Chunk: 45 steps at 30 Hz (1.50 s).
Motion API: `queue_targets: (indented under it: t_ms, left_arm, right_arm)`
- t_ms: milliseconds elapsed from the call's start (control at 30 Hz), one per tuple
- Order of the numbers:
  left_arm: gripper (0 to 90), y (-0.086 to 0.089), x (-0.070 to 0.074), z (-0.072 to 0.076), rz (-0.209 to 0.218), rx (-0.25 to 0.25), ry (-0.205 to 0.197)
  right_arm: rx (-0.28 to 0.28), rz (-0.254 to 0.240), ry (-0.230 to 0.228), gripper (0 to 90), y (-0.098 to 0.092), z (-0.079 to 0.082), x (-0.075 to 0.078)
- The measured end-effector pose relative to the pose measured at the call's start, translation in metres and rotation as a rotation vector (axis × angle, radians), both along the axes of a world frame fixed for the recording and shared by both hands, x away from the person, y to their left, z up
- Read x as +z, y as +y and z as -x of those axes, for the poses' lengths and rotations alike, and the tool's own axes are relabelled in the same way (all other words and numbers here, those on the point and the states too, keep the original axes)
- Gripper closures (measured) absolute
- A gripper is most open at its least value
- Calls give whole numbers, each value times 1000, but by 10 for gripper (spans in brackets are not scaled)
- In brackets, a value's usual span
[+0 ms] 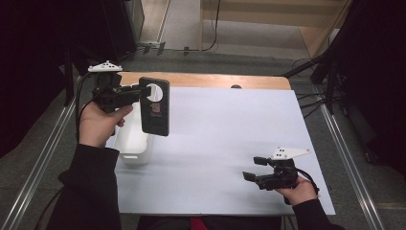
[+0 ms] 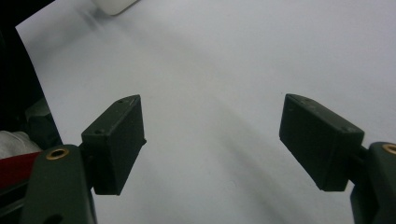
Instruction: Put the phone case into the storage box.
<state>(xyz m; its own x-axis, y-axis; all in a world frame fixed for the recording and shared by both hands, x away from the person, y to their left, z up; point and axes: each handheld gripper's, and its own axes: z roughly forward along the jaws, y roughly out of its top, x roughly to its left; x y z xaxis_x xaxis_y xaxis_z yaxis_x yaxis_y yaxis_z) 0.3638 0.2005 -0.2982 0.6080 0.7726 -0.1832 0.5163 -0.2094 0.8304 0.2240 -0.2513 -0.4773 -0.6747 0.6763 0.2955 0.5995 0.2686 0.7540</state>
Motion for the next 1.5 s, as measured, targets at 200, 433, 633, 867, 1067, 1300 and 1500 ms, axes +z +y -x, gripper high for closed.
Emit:
queue_targets:
  t_ms: [200, 433, 633, 867, 1067, 1300, 1500]
  left_arm:
    - [711, 10, 3, 0, 4, 21, -9]
    - [711, 23, 4, -2, 8, 46, -12]
    - [711, 32, 4, -3, 6, 68, -13]
    - [711, 39, 2, -5, -1, 88, -13]
    - [711, 48, -1, -9, 9, 112, -5]
    - [711, 56, -6, -17, 12, 136, -7]
    - [711, 54, -11, -27, 3, 147, -1]
  right_arm:
    - [-2, 0, -2, 214, 1, 1, 1]
    - [1, -1, -5, 214, 1, 0, 1]
    - [-1, 2, -1, 214, 1, 1, 1]
    - [2, 4, 0, 214, 2, 1, 1]
    - [7, 2, -1, 214, 2, 1, 1]
    - [8, 0, -2, 214, 3, 1, 0]
    - [11, -4, 3, 214, 4, 0, 0]
